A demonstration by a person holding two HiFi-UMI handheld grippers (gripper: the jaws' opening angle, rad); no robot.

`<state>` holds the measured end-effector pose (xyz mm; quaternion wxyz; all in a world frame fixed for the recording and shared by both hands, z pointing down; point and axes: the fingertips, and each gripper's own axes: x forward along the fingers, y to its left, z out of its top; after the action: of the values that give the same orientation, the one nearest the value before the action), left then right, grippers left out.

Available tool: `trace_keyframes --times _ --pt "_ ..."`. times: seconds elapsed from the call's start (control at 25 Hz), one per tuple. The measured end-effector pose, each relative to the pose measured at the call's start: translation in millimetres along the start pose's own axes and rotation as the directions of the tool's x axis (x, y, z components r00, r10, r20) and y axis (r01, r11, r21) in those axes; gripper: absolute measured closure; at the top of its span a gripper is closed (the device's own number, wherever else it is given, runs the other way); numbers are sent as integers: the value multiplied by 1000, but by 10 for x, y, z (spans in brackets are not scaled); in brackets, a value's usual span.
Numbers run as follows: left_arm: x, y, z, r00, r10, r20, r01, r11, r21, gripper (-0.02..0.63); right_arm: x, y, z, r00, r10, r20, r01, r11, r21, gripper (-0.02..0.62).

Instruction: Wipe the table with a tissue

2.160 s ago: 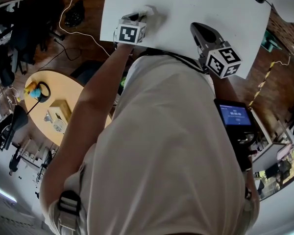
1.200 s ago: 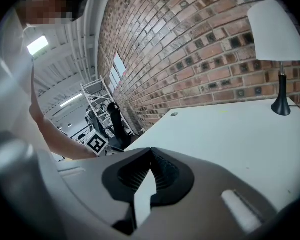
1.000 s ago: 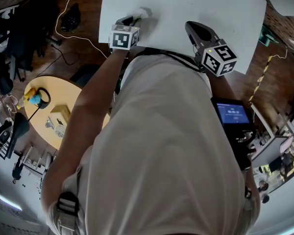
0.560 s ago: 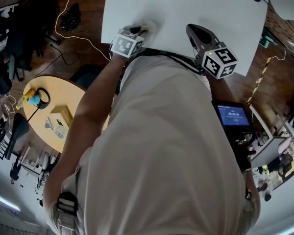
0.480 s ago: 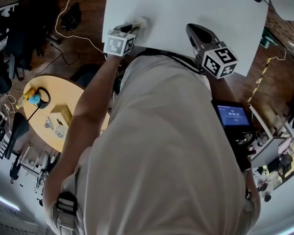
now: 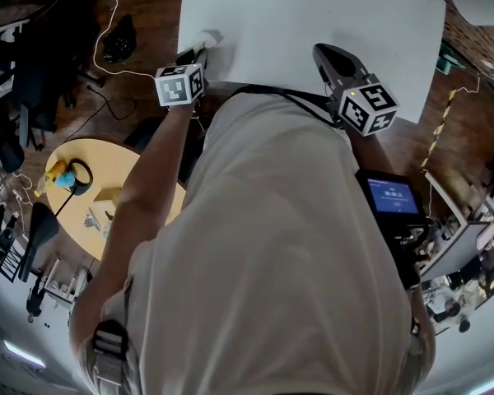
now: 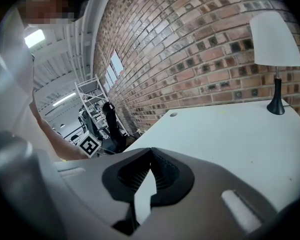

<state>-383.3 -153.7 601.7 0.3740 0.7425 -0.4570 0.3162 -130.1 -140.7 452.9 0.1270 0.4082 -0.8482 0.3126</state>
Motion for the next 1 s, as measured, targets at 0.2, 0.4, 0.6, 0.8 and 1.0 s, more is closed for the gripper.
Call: trace_keyframes --times 0.2,0.4,0.6,0.8,1.0 --pt "36 -673 -155 968 -229 -103 231 973 2 526 20 32 -17 1000 -23 8 23 1000 21 588" --pt "109 -1057 -40 916 -385 -113 391 920 37 525 -3 4 71 998 -44 34 43 999 25 588" --pt "-136 -623 137 929 -369 34 367 929 52 525 44 229 -76 995 -78 58 76 996 37 588" --pt "-133 -633 622 935 -346 81 345 938 26 523 -182 -213 44 995 -70 66 66 996 64 588" --pt "-278 -517 660 936 -336 100 334 942 37 523 -170 -214 20 994 -74 74 69 995 73 588"
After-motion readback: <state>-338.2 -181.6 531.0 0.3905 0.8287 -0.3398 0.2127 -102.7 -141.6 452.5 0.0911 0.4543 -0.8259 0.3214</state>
